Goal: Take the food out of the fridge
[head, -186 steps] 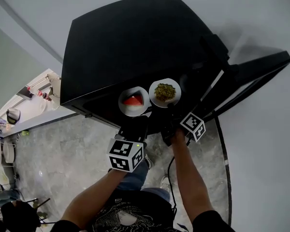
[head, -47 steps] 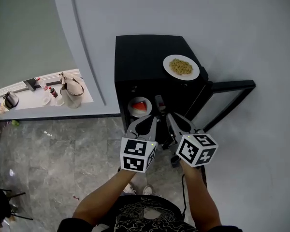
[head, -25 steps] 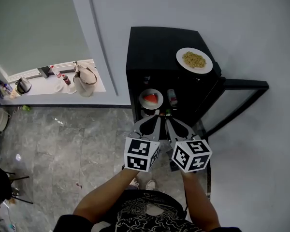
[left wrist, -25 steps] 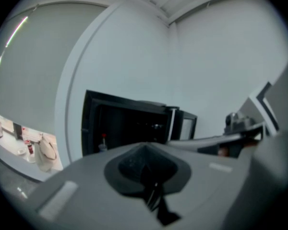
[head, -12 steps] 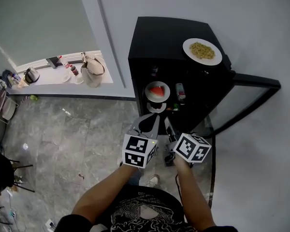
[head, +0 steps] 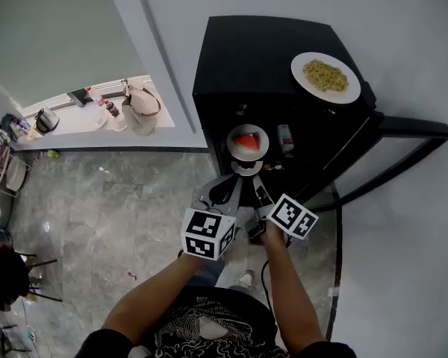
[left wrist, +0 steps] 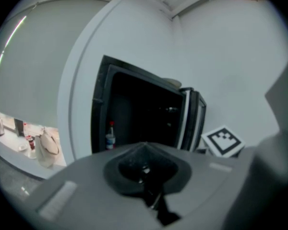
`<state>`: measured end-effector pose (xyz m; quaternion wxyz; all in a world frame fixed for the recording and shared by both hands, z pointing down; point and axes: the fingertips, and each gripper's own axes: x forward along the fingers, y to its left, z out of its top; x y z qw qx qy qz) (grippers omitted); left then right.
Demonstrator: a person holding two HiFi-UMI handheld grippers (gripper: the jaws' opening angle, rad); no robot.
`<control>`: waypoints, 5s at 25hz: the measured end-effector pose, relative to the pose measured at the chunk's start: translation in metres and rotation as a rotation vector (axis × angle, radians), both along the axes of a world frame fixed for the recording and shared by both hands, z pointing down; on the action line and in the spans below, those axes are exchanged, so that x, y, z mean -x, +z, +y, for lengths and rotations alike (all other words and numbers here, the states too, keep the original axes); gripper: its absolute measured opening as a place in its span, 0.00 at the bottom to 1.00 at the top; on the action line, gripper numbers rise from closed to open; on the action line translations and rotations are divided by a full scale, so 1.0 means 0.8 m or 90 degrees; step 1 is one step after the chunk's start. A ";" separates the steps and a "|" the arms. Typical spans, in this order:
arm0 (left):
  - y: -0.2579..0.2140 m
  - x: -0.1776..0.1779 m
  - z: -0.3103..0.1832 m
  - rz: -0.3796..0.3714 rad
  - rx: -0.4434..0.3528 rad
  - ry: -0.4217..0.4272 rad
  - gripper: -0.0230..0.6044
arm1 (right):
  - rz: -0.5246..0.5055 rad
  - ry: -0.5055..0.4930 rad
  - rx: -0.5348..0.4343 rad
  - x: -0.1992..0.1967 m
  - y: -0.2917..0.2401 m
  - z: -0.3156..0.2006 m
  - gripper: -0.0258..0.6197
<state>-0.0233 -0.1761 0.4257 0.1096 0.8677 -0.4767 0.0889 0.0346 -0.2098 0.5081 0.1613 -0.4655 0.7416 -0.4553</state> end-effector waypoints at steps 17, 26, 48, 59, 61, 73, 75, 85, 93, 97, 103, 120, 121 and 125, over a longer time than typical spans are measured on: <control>0.062 0.031 -0.054 -0.031 0.063 0.042 0.04 | -0.188 0.091 0.150 0.020 0.146 -0.106 0.18; 0.074 0.049 -0.057 -0.025 0.082 0.033 0.04 | -0.225 0.127 0.181 0.018 0.162 -0.118 0.13; 0.071 0.053 -0.050 -0.014 0.086 0.007 0.04 | -0.342 0.127 0.187 0.014 0.156 -0.098 0.07; 0.077 0.057 -0.057 -0.017 0.094 -0.006 0.04 | -0.348 0.127 0.212 0.016 0.164 -0.120 0.08; 0.077 0.058 -0.059 -0.016 0.094 -0.009 0.04 | -0.340 0.126 0.214 0.016 0.165 -0.120 0.06; 0.072 0.059 -0.051 -0.015 0.093 -0.012 0.04 | -0.349 0.112 0.205 0.008 0.145 -0.095 0.05; 0.070 0.058 -0.047 -0.014 0.091 -0.013 0.04 | -0.351 0.106 0.201 0.007 0.136 -0.085 0.05; 0.040 0.060 -0.023 -0.011 0.059 -0.042 0.04 | -0.341 0.052 0.206 0.004 0.062 -0.003 0.06; 0.000 0.059 0.008 0.009 0.023 -0.083 0.04 | -0.333 -0.010 0.192 -0.014 -0.029 0.061 0.06; -0.024 0.061 0.020 0.024 0.007 -0.105 0.04 | -0.329 -0.036 0.189 -0.024 -0.075 0.086 0.06; -0.060 0.068 0.030 0.033 -0.013 -0.117 0.04 | -0.325 -0.073 0.193 -0.026 -0.140 0.116 0.06; -0.104 0.064 0.025 0.058 -0.032 -0.029 0.04 | -0.329 -0.085 0.121 0.003 -0.287 0.111 0.06; -0.106 0.062 0.027 0.064 -0.031 -0.026 0.04 | -0.328 -0.083 0.118 0.005 -0.293 0.104 0.06; -0.108 0.066 0.019 0.072 -0.023 -0.018 0.04 | -0.325 -0.065 0.115 0.017 -0.305 0.047 0.06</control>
